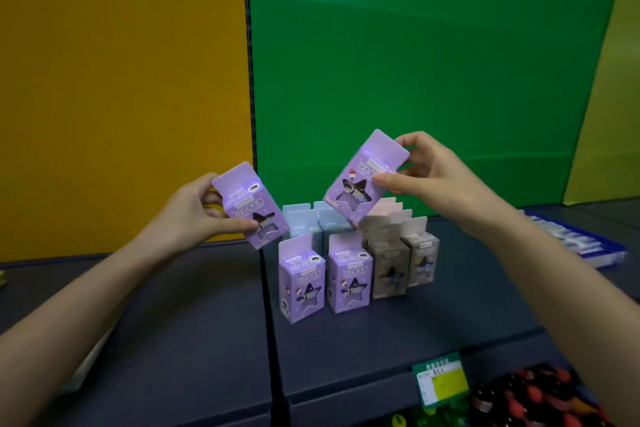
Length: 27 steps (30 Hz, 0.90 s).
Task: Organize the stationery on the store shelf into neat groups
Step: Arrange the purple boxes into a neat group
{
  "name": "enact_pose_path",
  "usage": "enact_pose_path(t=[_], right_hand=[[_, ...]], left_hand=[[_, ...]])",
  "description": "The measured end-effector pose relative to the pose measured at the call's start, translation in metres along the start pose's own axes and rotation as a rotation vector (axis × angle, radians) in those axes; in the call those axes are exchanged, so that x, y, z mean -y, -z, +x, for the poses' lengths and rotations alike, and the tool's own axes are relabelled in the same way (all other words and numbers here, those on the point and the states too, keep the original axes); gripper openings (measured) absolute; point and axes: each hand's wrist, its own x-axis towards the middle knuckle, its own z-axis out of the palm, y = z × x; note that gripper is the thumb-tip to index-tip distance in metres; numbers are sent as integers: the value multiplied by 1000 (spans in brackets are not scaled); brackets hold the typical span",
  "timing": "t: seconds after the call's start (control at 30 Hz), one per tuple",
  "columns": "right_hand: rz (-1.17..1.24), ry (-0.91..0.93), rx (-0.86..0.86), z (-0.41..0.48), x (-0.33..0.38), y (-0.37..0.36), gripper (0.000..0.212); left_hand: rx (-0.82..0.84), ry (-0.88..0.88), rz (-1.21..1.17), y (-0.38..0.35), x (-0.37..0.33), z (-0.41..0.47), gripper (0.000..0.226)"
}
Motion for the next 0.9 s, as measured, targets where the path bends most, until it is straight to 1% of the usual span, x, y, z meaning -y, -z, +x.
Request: enact_pose_path(t=[0.07, 0.2, 0.33, 0.53, 0.6, 0.73, 0.9], right_hand=[[8, -6, 48, 14, -14, -2, 30], [-21, -7, 148, 35, -33, -4, 32], [-62, -10, 239, 51, -45, -5, 40], [-124, 7, 382, 69, -50, -8, 38], [-146, 19, 431, 71, -52, -9, 37], [-228, 45, 472, 78, -54, -8, 35], [-308, 38, 547, 83, -57, -8, 36]], left_hand=[[8, 41, 18, -8, 3, 0, 59], [12, 68, 111, -23, 10, 4, 45], [95, 90, 141, -35, 15, 10, 43], [211, 104, 135, -43, 23, 19, 35], [230, 103, 137, -48, 26, 22, 36], [222, 79, 169, -59, 32, 27, 28], [180, 49, 237, -69, 39, 27, 25]])
